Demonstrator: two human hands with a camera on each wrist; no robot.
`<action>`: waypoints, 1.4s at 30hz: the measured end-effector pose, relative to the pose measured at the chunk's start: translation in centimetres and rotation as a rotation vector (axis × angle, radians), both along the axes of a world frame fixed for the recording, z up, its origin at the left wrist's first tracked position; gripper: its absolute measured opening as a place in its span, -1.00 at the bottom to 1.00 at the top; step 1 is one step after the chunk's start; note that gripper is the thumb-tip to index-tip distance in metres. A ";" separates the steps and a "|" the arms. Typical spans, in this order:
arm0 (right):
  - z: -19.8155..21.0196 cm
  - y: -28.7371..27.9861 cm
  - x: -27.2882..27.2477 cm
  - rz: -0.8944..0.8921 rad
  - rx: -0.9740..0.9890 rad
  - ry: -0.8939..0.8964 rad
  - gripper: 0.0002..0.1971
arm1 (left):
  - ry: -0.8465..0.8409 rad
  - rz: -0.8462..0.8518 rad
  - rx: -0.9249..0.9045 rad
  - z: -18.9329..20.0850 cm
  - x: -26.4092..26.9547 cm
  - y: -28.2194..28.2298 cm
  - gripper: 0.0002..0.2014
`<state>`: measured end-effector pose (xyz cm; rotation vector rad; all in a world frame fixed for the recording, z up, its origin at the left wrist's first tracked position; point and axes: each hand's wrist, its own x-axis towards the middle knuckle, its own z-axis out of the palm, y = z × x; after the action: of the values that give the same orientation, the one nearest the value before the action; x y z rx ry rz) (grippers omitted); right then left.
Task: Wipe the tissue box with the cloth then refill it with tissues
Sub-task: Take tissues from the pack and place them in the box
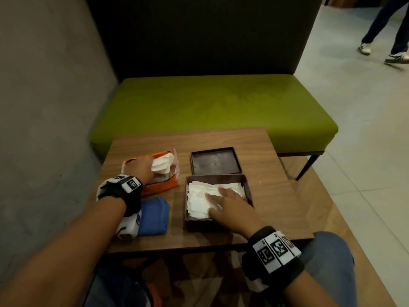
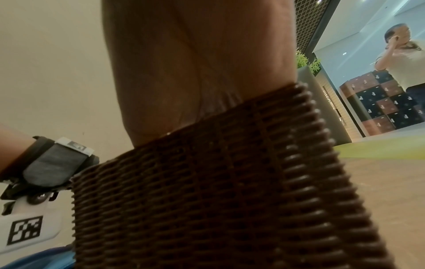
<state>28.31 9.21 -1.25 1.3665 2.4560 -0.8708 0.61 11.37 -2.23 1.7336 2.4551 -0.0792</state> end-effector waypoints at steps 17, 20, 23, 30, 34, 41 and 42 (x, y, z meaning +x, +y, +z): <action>0.0 -0.2 0.1 -0.045 0.071 0.097 -0.43 | -1.643 0.434 0.597 5.2 -0.5 -2.8 -0.61; 0.6 -0.8 -0.1 -0.096 0.195 0.156 -0.40 | -1.973 0.363 0.554 4.9 1.3 -5.6 -0.31; 1.5 -1.5 -0.1 -0.099 0.325 0.299 -0.44 | -1.963 0.386 0.493 4.4 4.4 -7.9 -0.13; 4.5 -3.0 -0.4 -0.548 -0.235 1.016 -0.28 | -1.850 0.469 0.481 4.3 10.2 -10.6 -0.80; 4.5 -4.1 -1.6 -0.616 -0.741 1.148 -0.40 | -1.753 0.338 0.473 5.5 13.4 -11.0 -0.80; 4.7 -4.8 -1.0 -0.567 -0.771 1.202 -0.54 | -1.640 0.248 0.438 5.8 14.1 -11.3 -0.79; 4.8 -4.9 -1.0 -0.550 -0.776 1.200 -0.54 | -1.628 0.227 0.420 5.9 14.2 -11.3 -0.79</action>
<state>27.33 4.34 3.52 1.3453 1.6940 -3.0393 14.76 0.05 3.69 0.7893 1.3216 1.3260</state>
